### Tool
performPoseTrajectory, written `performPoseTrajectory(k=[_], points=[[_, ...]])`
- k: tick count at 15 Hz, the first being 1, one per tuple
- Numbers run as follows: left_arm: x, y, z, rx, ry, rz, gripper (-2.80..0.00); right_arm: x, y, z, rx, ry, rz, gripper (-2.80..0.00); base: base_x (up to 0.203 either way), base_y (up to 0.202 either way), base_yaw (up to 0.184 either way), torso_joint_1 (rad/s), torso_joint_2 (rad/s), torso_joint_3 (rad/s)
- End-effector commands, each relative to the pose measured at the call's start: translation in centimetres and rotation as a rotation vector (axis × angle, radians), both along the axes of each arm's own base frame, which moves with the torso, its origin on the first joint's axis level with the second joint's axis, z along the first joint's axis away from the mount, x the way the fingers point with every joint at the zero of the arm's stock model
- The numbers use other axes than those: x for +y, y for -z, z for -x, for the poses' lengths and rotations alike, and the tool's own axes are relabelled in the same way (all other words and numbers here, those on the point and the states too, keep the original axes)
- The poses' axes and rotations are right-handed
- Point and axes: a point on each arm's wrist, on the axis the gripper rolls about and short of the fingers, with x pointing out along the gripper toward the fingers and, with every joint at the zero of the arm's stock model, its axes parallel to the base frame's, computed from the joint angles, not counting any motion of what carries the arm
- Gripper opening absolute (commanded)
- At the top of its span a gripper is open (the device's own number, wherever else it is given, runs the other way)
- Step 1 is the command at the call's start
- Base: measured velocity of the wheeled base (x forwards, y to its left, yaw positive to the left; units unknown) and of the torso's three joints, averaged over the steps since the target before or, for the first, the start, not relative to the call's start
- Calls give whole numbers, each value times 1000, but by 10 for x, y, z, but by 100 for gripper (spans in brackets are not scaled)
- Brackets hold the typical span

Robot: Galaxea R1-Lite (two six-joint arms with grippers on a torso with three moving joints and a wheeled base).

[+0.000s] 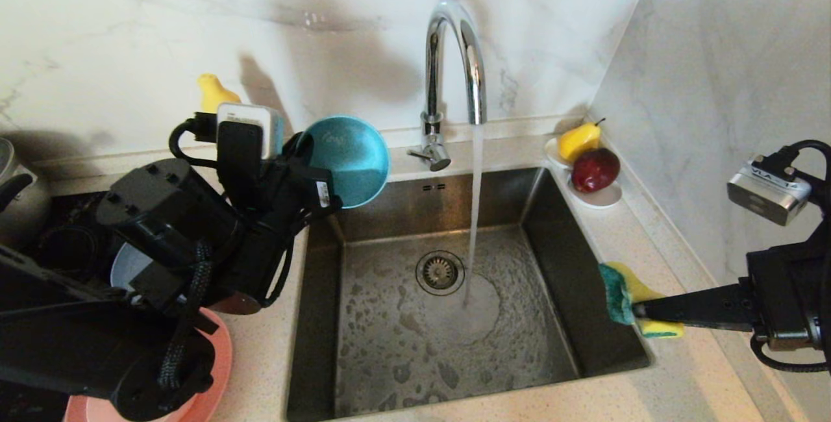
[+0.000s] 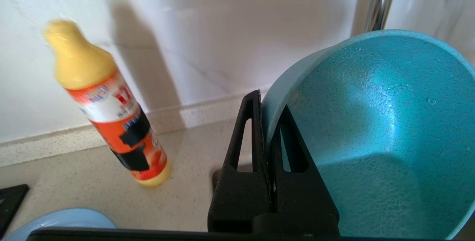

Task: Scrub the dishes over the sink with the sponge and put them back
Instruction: Rinse the bowl

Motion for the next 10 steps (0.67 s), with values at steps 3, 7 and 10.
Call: performPoseTrajectory(k=[3, 7, 10], points=[[-6, 14, -11, 26, -8, -31, -280, -3, 2, -6, 11, 9, -10, -280, 0, 0, 0, 0, 0, 0], [-10, 0, -21, -25, -29, 15, -280, -2, 4, -9, -4, -3, -27, -280, 0, 0, 0, 0, 0, 0], [-10, -12, -32, -66, -107, 55, -280, -2, 6, -10, 2, -4, -26, -280, 0, 0, 0, 0, 0, 0]])
